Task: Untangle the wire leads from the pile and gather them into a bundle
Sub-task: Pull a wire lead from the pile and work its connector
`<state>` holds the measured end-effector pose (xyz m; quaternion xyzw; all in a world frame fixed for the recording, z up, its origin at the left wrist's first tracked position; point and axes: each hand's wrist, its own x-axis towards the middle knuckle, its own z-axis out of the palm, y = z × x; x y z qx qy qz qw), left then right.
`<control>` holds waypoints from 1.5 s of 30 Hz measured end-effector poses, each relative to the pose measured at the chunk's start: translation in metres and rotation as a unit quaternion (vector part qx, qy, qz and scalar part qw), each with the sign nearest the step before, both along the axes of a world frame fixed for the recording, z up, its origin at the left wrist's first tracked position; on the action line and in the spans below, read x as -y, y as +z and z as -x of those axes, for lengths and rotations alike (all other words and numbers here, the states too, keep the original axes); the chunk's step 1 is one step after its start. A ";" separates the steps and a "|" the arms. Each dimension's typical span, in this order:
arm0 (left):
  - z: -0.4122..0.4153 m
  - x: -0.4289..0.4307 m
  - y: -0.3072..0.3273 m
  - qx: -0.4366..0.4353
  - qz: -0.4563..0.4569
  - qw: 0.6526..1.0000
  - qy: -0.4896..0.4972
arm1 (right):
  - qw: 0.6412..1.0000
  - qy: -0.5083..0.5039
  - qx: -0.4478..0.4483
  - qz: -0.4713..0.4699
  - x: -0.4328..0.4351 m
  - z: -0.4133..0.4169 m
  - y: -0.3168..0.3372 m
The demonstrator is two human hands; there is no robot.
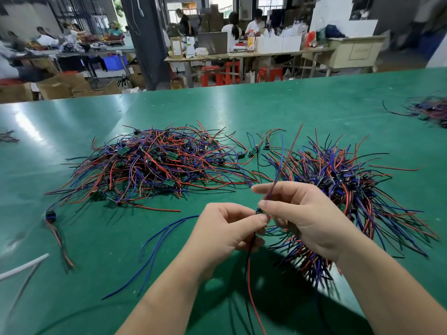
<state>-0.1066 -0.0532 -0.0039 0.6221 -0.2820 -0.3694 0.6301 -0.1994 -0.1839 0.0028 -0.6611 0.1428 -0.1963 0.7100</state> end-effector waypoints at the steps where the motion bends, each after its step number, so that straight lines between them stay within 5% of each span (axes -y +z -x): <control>1: -0.002 -0.001 0.001 0.004 -0.009 1.000 -0.020 | 1.000 0.016 -0.009 0.007 0.001 0.001 0.001; 10: -0.002 -0.010 0.006 0.034 -0.060 0.983 -0.173 | 0.994 -0.091 0.018 -0.062 0.010 0.000 0.008; 23: 0.001 -0.012 0.000 0.047 -0.115 0.949 -0.289 | 0.909 -0.319 0.101 -0.248 0.048 0.008 0.016; 26: -0.002 -0.012 0.001 0.019 -0.045 0.968 -0.245 | 0.913 -0.294 0.081 -0.271 0.048 0.006 0.013; 29: -0.011 -0.012 0.001 -0.109 0.068 0.978 -0.162 | 0.939 -0.244 0.062 -0.236 0.037 0.002 0.013; 33: -0.013 -0.006 0.006 -0.266 0.205 0.940 -0.056 | 0.996 -0.077 0.002 -0.050 0.019 0.000 0.007; 36: -0.008 0.000 0.005 -0.321 0.198 0.926 -0.006 | 0.995 0.048 -0.023 0.090 0.008 0.000 0.001; 39: 0.001 0.007 0.001 -0.312 0.167 0.935 0.029 | 0.992 0.084 0.056 0.074 0.000 -0.001 0.000; 45: 0.009 0.011 -0.003 -0.259 0.146 0.955 0.013 | 0.988 -0.046 0.142 -0.036 -0.004 -0.006 -0.002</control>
